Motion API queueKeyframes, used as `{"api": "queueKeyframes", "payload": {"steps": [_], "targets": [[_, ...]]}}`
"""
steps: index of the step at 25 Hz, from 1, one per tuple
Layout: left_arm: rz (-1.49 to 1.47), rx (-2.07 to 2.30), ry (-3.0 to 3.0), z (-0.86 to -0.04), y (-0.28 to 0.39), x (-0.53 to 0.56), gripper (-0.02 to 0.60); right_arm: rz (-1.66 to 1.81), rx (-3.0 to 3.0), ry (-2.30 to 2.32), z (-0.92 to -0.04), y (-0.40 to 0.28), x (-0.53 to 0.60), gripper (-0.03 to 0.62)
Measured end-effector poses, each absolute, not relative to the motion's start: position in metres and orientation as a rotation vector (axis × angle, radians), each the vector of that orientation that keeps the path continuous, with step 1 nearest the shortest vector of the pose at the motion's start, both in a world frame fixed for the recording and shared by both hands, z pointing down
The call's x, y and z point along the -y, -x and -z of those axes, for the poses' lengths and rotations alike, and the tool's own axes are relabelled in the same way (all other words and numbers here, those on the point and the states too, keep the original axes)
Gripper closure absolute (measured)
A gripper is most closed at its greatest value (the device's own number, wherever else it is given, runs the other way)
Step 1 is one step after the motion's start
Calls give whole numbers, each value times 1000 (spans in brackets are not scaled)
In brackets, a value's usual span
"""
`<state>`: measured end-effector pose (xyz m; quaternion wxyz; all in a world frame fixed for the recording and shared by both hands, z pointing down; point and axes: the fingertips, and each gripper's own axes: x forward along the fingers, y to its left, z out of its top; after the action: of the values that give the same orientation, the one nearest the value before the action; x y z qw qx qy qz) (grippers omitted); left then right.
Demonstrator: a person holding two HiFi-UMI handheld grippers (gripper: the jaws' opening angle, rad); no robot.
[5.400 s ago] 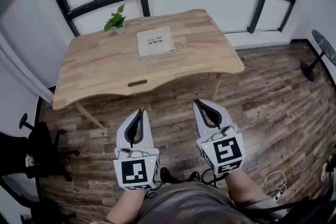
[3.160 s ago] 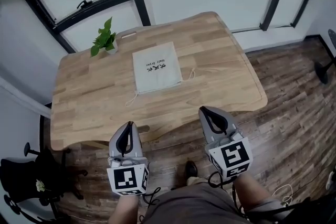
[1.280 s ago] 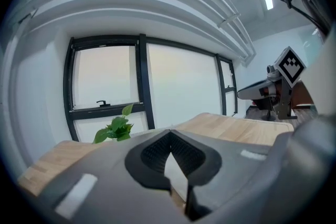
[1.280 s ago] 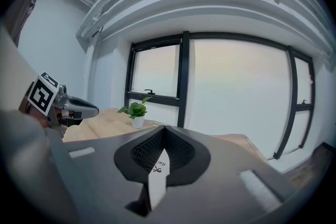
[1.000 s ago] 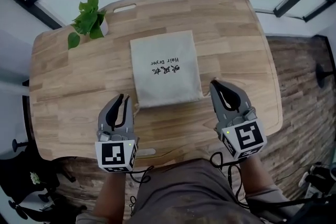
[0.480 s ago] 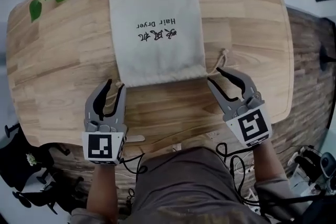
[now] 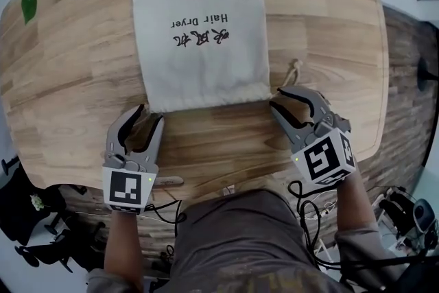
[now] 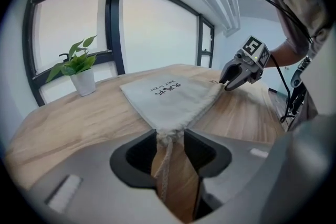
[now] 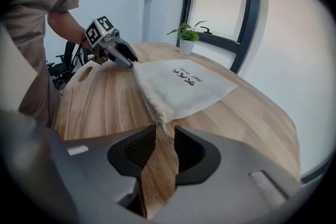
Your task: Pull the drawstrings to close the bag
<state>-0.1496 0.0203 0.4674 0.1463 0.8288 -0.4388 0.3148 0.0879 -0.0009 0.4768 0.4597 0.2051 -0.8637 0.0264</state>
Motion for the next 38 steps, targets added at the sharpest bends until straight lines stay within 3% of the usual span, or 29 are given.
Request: {"api": "queueKeyframes", "payload": {"steps": [9,12,19,21,38], "targets": [[-1015,1195,-2331,-480,161,-27,425,-90,2108,-430,-483,-88,0,464],[-1040,1152,-2324,-482,160,-30,480,-87,2094,-407,-484,-86,0,479],[-1079,1077,-2317,-484,158,-32,520,-69,2058,-384,-485,-84,0,500],[-1130,1053,-2325,-485,158,-32,539,-44,2027,-402,-486,-85,3,546],[-1108,1199,-2164,-484,191,-27,555,-203,1939,-546,-486,-104,5,557]]}}
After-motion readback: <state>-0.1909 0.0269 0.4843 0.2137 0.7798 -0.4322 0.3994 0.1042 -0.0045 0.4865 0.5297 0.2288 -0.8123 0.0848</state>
